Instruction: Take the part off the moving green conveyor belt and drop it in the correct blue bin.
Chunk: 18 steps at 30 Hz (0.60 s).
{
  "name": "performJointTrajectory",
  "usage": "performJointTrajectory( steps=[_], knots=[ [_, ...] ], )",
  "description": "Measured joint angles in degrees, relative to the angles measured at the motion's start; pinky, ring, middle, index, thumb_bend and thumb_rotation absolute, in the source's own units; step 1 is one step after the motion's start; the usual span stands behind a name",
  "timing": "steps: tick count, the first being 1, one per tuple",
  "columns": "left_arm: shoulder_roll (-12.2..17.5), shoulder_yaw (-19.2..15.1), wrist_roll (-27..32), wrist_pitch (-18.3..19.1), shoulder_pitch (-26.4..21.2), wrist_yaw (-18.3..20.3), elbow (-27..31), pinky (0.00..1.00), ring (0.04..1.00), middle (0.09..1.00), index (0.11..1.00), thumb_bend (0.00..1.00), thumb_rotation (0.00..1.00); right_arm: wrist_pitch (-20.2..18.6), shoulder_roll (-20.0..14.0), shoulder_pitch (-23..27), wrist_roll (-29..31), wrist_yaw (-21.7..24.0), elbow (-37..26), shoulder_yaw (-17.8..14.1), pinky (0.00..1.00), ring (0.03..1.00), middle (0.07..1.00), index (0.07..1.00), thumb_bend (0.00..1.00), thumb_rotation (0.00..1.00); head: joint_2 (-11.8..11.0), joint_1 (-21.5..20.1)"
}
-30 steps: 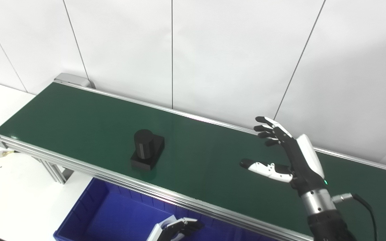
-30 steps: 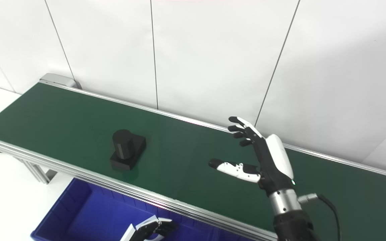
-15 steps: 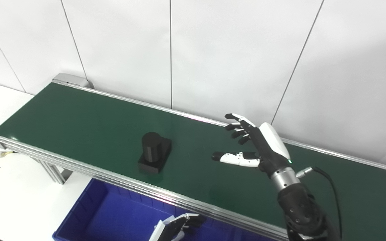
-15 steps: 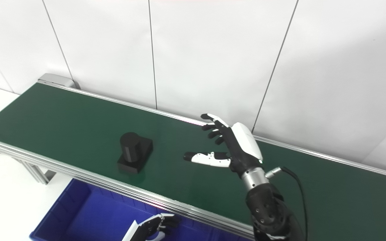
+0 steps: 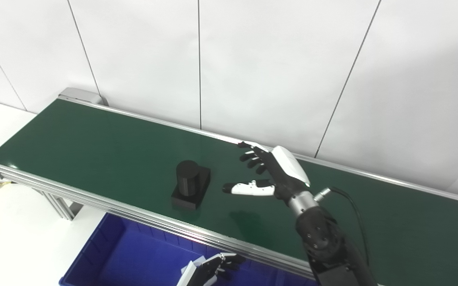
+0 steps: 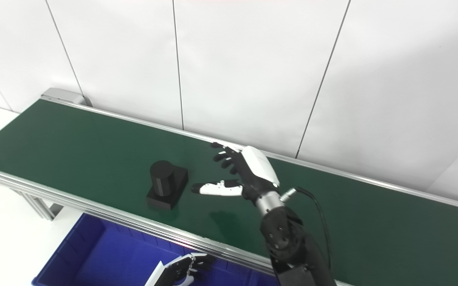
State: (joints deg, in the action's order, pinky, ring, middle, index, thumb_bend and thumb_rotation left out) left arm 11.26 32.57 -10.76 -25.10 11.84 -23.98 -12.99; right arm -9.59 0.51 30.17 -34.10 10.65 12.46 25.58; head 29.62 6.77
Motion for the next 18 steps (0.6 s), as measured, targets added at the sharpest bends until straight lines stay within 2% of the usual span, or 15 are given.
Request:
performJointTrajectory(
  steps=[8, 10, 18],
  knots=[
    [0.05, 0.35, -0.04, 0.0, -0.05, -0.07, 0.03, 0.63, 0.721, 0.764, 0.722, 1.0, 0.38, 0.01, 2.24, 2.34, -1.23, -1.72, 7.78, 1.37, 0.58, 0.694, 0.783, 0.86, 0.86, 0.52, 0.35, -0.09],
    [0.09, 0.48, -0.16, 0.0, -0.03, -0.18, 0.07, 0.66, 0.73, 0.762, 0.725, 1.0, 0.38, 0.01, 2.39, 2.66, -1.55, -2.21, 8.43, 1.73, 0.6, 0.707, 0.787, 0.862, 0.86, 0.52, 0.35, -0.18],
    [0.3, 1.6, -1.27, 0.0, -0.07, -1.36, 0.22, 0.64, 0.721, 0.762, 0.73, 1.0, 0.38, 0.0, 3.94, 5.4, -2.52, -2.62, 13.23, 2.84, 0.65, 0.741, 0.803, 0.862, 0.86, 0.49, 0.79, -0.18]
  ],
)
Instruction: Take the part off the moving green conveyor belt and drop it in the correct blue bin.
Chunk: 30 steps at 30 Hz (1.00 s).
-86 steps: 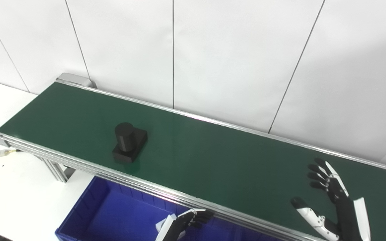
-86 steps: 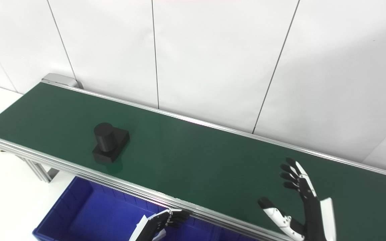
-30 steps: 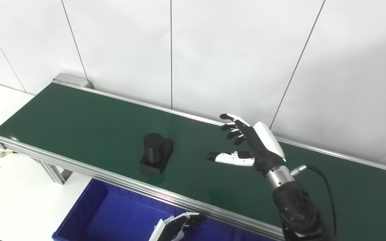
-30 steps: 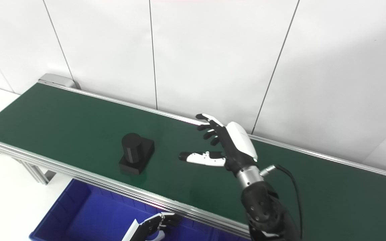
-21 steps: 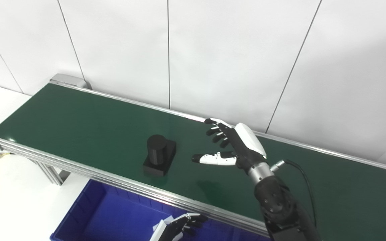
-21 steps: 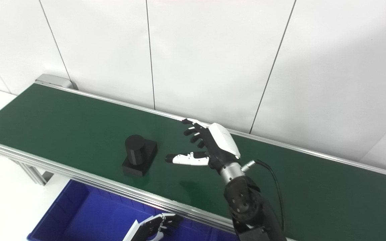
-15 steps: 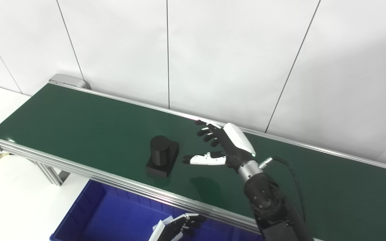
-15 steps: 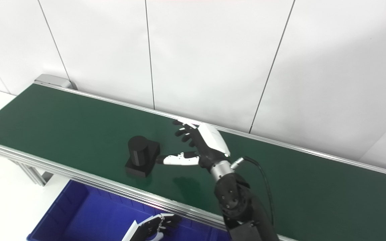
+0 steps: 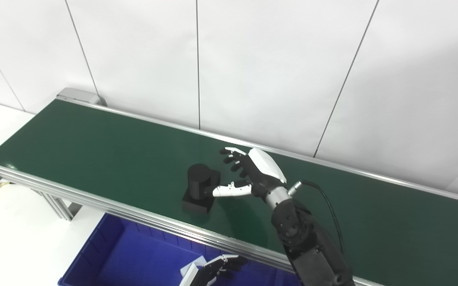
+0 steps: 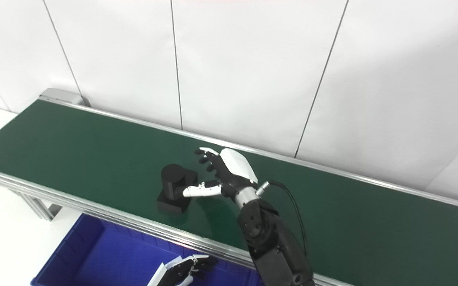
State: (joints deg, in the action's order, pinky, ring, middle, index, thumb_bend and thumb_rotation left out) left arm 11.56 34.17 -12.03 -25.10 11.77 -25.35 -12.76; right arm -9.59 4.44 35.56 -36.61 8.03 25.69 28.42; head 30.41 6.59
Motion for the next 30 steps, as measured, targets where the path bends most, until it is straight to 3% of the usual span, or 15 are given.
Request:
performJointTrajectory(
  steps=[3, 9, 15, 18, 20, 22, 23, 25, 30],
  knots=[
    [0.0, 0.25, -0.15, 0.0, 0.0, -0.74, 0.0, 0.64, 0.722, 0.765, 0.732, 1.0, 0.39, -0.02, 0.75, 0.16, -0.17, 0.03, 0.74, 0.16, 0.68, 0.772, 0.819, 0.869, 0.86, 0.47, 0.09, 0.26],
    [0.13, 0.92, -1.05, 0.0, -0.02, -1.33, 0.01, 0.63, 0.718, 0.766, 0.735, 1.0, 0.4, -0.04, 1.6, 0.54, -0.31, 0.09, 2.85, 0.56, 0.65, 0.745, 0.81, 0.859, 0.85, 0.39, 0.18, 0.44],
    [0.27, 1.37, -1.28, 0.0, -0.03, -2.5, 0.07, 0.66, 0.731, 0.764, 0.734, 1.0, 0.41, -0.03, 2.95, 0.59, -0.26, -1.17, 6.07, 0.55, 0.54, 0.662, 0.801, 0.852, 0.79, 0.27, 0.7, 0.44],
    [0.27, 1.38, -1.28, 0.0, -0.02, -2.66, 0.2, 0.67, 0.731, 0.759, 0.728, 1.0, 0.4, -0.02, 3.28, 0.57, -0.27, -2.35, 6.4, 0.65, 0.49, 0.616, 0.764, 0.827, 0.72, 0.16, 0.79, 0.44],
    [0.27, 1.38, -1.28, 0.0, -0.03, -2.98, 0.25, 0.67, 0.734, 0.759, 0.725, 1.0, 0.4, 0.0, 3.3, 0.56, -0.39, -3.49, 6.94, 1.02, 0.48, 0.578, 0.702, 0.776, 0.6, 0.04, 0.88, 0.53],
    [0.3, 1.38, -1.27, 0.0, -0.03, -3.02, 0.27, 0.67, 0.735, 0.761, 0.724, 1.0, 0.39, 0.06, 3.28, 0.56, -0.98, -4.96, 7.47, 1.75, 0.46, 0.554, 0.664, 0.688, 0.5, 0.01, 0.88, 0.35],
    [0.33, 1.39, -1.27, 0.0, -0.03, -3.02, 0.27, 0.68, 0.735, 0.761, 0.724, 1.0, 0.39, 0.07, 3.27, 0.56, -1.3, -5.44, 7.58, 2.06, 0.43, 0.491, 0.607, 0.601, 0.51, 0.0, 0.88, 0.35],
    [0.41, 1.4, -1.27, 0.0, -0.03, -3.02, 0.33, 0.67, 0.736, 0.76, 0.725, 1.0, 0.39, 0.06, 3.23, 0.5, -1.55, -6.19, 7.6, 2.56, 0.4, 0.435, 0.557, 0.516, 0.51, 0.0, 0.88, 0.18],
    [0.68, 1.38, -1.25, 0.0, -0.09, -3.14, 0.27, 0.68, 0.742, 0.765, 0.729, 1.0, 0.39, 0.06, 3.34, 0.19, -1.55, -7.32, 7.56, 2.91, 0.4, 0.43, 0.546, 0.495, 0.51, 0.0, 0.79, 0.0]
  ],
)
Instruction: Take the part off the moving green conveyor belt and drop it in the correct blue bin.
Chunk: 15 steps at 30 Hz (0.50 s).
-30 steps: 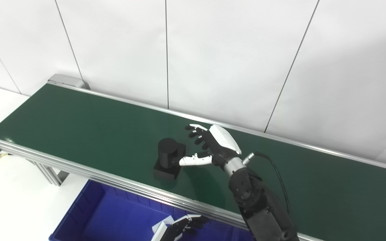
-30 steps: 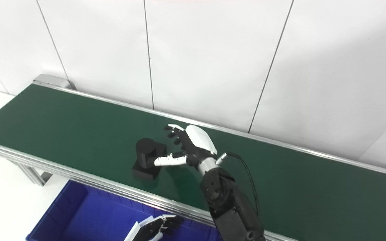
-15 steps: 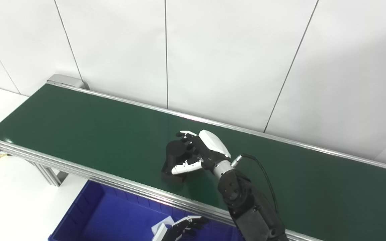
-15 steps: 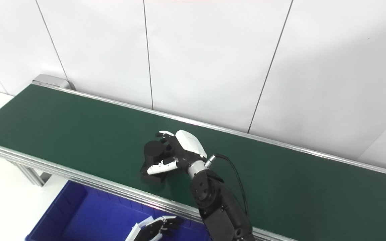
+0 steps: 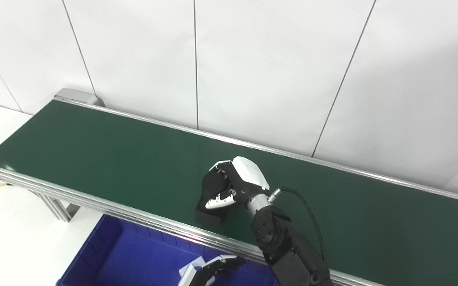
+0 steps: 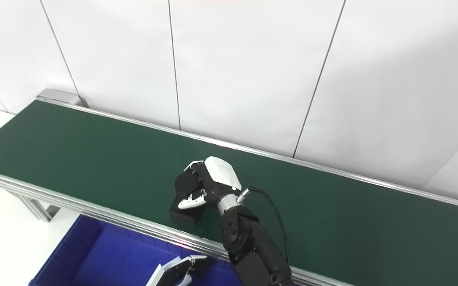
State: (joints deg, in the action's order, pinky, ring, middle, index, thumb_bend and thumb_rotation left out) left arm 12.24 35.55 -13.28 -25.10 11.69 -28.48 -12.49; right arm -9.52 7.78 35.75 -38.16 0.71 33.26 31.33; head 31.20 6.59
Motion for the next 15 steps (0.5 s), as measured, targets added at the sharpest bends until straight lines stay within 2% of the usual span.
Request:
performJointTrajectory(
  steps=[10, 15],
  knots=[
    [1.17, 0.11, 0.03, 0.0, -0.67, -0.62, -0.13, 0.67, 0.732, 0.759, 0.731, 1.0, 0.39, 2.81, -0.4, -1.72, 0.03, -4.13, 0.05, 0.09, 0.4, 0.429, 0.533, 0.495, 0.51, 0.0, 0.09, -0.44],
    [1.17, 0.08, 0.6, 0.0, -0.68, -0.31, -0.03, 0.64, 0.711, 0.745, 0.717, 1.0, 0.36, 3.12, -1.1, -3.89, 0.05, -5.85, -3.6, -0.32, 0.39, 0.431, 0.535, 0.49, 0.51, 0.0, 1.05, -1.49]
  ],
)
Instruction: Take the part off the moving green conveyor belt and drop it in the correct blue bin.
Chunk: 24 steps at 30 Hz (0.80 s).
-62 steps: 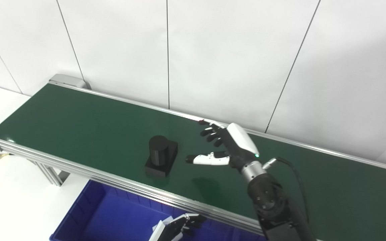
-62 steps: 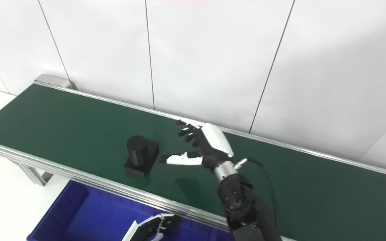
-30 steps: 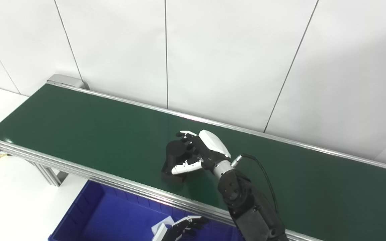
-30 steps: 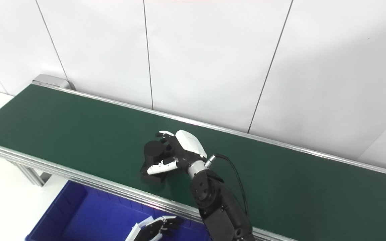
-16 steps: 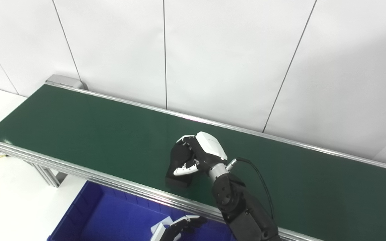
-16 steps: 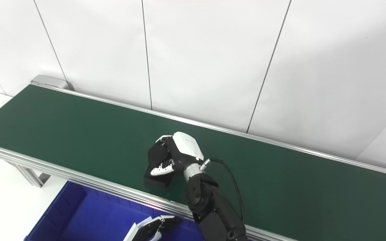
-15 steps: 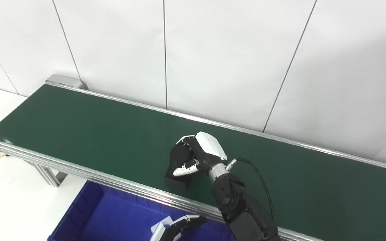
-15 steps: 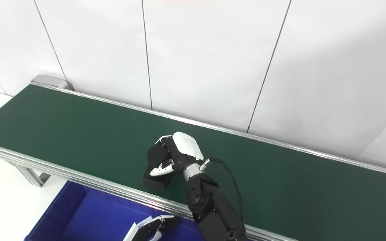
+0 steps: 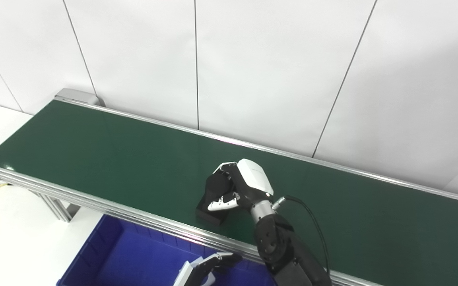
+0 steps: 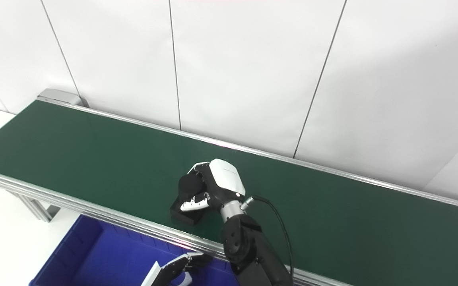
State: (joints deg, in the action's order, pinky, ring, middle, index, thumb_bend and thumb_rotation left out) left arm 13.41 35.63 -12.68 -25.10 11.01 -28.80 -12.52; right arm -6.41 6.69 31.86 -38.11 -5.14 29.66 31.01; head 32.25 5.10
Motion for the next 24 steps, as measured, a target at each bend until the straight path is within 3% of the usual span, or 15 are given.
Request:
performJointTrajectory(
  steps=[8, 10, 16, 24],
  knots=[
    [-0.06, -1.16, 2.1, 0.0, 0.46, 2.16, 2.13, 0.65, 0.717, 0.754, 0.725, 0.99, 0.35, 0.18, -3.46, -8.59, 3.18, 0.71, -18.47, -4.98, 0.32, 0.407, 0.51, 0.516, 0.51, 0.0, 3.43, -3.78],
    [-0.05, -1.84, 2.12, 0.0, 0.66, 3.03, 2.38, 0.69, 0.745, 0.767, 0.731, 0.97, 0.35, -0.08, -4.27, -11.65, 4.73, 1.27, -23.24, -7.07, 0.32, 0.41, 0.518, 0.512, 0.51, 0.0, 4.39, -4.65],
    [-0.28, -3.62, 1.92, 0.0, 2.33, 6.6, 5.45, 0.77, 0.799, 0.811, 0.762, 0.91, 0.37, -3.72, -5.66, -19.77, 9.18, 3.64, -36.22, -13.74, 0.3, 0.403, 0.499, 0.533, 0.5, 0.0, 7.3, -6.07],
    [-1.08, -8.07, 1.66, 0.0, 3.92, 12.75, 8.57, 0.81, 0.857, 0.867, 0.805, 0.88, 0.39, -6.38, -9.1, -27.54, 11.92, 7.63, -48.88, -18.15, 0.32, 0.416, 0.523, 0.504, 0.51, 0.0, 12.56, -10.28]
  ],
)
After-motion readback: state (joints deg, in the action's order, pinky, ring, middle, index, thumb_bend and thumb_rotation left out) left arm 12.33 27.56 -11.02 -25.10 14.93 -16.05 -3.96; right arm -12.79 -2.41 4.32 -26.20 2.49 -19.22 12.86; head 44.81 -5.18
